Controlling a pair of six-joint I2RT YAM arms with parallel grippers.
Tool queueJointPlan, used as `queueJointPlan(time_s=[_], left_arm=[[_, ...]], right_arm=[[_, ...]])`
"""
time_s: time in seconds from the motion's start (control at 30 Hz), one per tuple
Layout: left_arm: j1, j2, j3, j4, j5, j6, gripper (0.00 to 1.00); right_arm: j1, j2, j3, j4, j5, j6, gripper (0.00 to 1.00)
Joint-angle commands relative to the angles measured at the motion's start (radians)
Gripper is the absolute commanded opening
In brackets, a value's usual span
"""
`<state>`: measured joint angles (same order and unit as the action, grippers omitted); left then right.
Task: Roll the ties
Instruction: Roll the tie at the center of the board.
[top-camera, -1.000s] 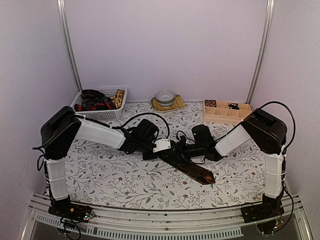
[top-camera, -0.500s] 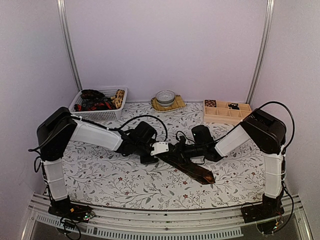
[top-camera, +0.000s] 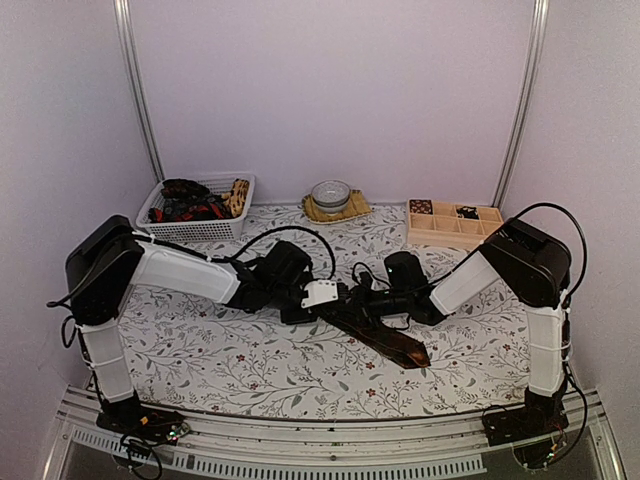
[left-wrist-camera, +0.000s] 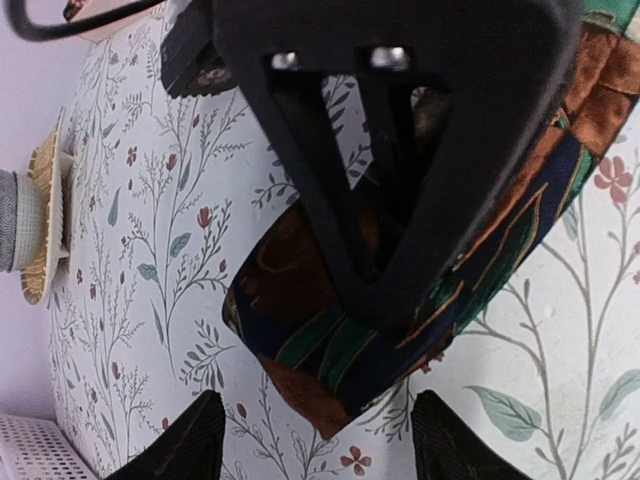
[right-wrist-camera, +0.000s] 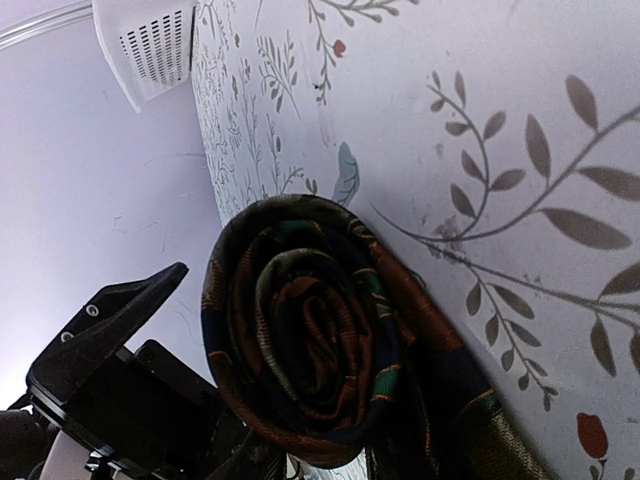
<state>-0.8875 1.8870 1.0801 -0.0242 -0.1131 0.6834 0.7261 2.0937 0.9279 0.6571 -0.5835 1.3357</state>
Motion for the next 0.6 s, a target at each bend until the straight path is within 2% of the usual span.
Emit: queueJointPlan(time_s=[0.0, 0.13, 0.47, 0.57], left_arm=[[-0.03, 0.035, 0.007, 0.065, -0.031, 0.05, 0.63], [-0.036, 0.058, 0.033, 0.055, -0.023, 0.064, 0.58], [-0.056, 0.134, 0.072, 0.079, -0.059, 0.037, 0.3], [-0.06, 0.139, 0.09, 0.075, -0.048, 0.018, 0.29]], right_arm=[[-0.003, 0.087, -0.031, -0.125, 0.037, 0.007, 0.26], [-0.002, 0.087, -0.028, -0.123, 0.035, 0.009, 0.27], [-0.003, 0.087, -0.02, -0.129, 0.026, 0.007, 0.3], [-0.004, 0.086, -0.016, -0.133, 0.027, 0.007, 0.31]])
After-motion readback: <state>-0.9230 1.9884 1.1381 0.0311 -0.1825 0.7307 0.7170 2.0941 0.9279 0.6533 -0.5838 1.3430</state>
